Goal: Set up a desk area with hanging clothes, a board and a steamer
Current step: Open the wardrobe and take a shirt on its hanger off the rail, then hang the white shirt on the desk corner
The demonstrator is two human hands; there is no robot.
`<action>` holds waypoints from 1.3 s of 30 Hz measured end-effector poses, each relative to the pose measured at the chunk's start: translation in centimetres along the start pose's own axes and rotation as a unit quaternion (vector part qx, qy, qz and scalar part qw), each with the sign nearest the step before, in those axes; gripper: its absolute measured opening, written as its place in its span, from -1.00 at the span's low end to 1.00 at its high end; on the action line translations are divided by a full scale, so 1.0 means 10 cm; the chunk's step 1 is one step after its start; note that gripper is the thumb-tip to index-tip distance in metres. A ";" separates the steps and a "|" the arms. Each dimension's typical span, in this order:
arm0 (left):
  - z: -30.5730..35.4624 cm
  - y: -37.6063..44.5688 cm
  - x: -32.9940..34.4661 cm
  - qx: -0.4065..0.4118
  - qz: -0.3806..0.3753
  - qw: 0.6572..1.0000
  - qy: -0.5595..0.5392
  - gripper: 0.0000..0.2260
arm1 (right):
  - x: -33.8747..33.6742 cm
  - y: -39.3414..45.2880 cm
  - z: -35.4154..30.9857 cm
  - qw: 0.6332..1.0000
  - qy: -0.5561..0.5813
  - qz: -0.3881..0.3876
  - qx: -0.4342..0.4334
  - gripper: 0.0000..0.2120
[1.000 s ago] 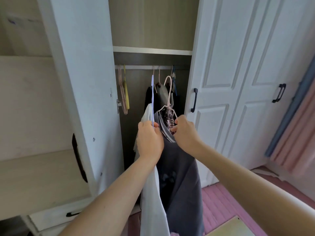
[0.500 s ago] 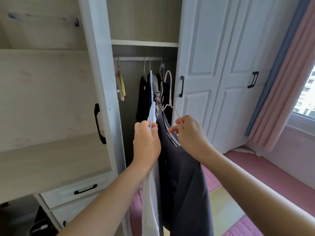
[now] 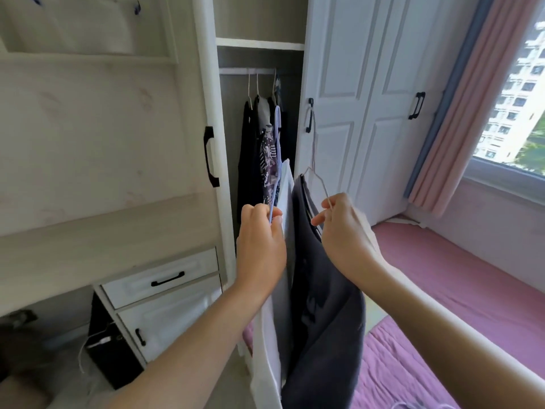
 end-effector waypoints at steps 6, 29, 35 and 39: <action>0.05 -0.70 -0.50 0.009 -0.012 1.000 -0.005 -0.85 | -0.09 -0.76 -0.29 0.999 -0.044 0.014 0.014 -0.77; 0.06 -2.74 -1.31 -0.113 0.149 0.979 -0.084 -0.75 | -0.32 -2.30 -0.78 0.979 0.084 -0.125 -0.138 -0.91; -0.04 -3.08 -1.53 -0.134 0.202 0.966 -0.095 -0.74 | -0.13 -2.53 -1.04 0.962 0.165 -0.166 -0.143 -0.86; -0.13 -3.13 -1.69 -0.155 0.184 0.966 -0.099 -0.75 | 0.07 -2.61 -1.25 0.950 0.209 -0.190 -0.136 -0.82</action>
Point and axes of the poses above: each hand's wrist, its own y-axis towards the middle knuckle, its own x-axis out of the palm, z = x × y, the point moved 5 cm from there along y, towards the middle knuckle, and after that the axes turned 10 degrees about -x, right-handed, at the moved point
